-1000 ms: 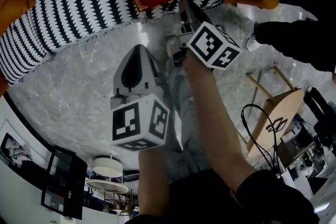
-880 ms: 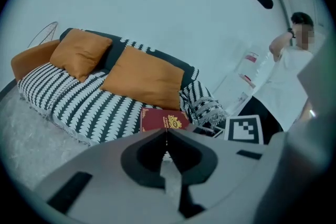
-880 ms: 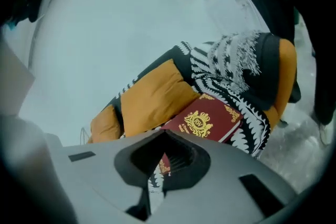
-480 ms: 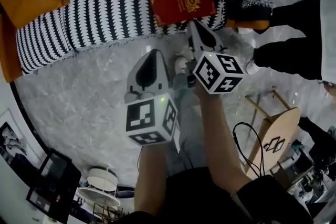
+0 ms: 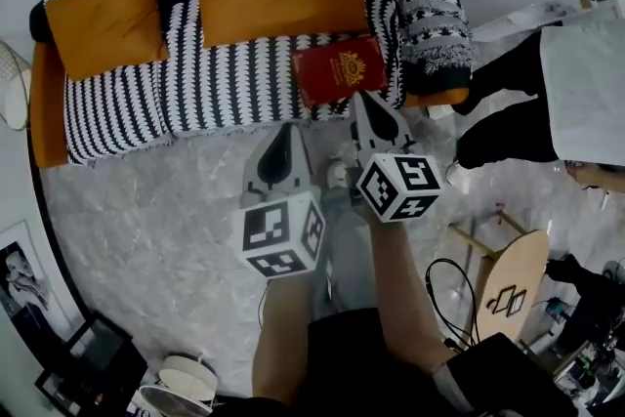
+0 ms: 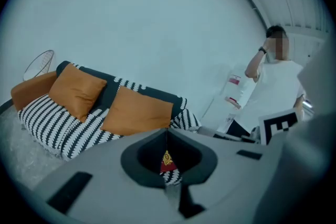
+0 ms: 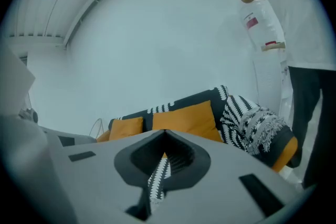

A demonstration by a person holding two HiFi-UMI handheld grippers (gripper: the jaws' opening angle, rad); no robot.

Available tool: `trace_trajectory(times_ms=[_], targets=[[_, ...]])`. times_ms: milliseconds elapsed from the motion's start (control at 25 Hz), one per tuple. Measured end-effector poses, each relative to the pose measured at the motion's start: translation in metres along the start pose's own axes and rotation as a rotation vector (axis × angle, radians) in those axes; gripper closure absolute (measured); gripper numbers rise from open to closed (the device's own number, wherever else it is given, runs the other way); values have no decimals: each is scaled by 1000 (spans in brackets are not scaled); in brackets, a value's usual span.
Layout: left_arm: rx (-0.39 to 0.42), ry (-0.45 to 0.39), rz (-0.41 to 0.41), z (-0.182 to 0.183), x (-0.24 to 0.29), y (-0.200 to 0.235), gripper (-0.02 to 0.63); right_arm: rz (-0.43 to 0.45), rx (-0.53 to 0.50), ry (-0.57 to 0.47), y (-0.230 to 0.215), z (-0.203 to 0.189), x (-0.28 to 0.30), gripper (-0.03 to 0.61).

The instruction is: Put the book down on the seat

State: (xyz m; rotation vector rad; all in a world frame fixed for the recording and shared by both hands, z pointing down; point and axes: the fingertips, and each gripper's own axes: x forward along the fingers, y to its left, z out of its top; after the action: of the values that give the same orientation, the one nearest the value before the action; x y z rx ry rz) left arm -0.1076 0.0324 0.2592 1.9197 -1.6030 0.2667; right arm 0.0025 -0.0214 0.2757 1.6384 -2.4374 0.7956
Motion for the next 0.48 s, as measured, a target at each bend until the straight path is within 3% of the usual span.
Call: trace_trajectory(times_ms=[480], targets=[[61, -134, -77, 75, -47, -33, 600, 5, -115, -141, 54, 87, -49, 569]])
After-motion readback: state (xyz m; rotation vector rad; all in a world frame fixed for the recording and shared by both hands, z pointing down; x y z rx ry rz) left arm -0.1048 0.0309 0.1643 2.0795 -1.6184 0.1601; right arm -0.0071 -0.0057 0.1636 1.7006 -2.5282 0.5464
